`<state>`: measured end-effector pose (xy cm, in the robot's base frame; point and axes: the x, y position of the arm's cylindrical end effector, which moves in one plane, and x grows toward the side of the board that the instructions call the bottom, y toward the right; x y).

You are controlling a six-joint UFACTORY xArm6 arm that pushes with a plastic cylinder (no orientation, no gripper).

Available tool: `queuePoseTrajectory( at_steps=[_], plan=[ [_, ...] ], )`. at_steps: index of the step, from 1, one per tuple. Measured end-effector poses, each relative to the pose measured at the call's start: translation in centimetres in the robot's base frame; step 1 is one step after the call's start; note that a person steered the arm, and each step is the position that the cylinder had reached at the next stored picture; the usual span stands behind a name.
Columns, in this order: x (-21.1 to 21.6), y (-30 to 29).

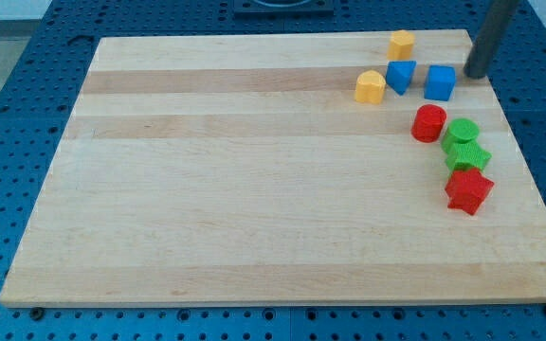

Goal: Move yellow hexagon above yellow heart

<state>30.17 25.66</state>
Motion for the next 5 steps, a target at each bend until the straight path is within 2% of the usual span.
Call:
queuePoseTrajectory(
  at_steps=[1,2,3,4,5],
  plan=[
    [1.1,-6.3],
    [1.3,-7.3],
    [0.9,-2.9],
    [-2.2,1.7],
    [-7.1,3.2]
  ],
)
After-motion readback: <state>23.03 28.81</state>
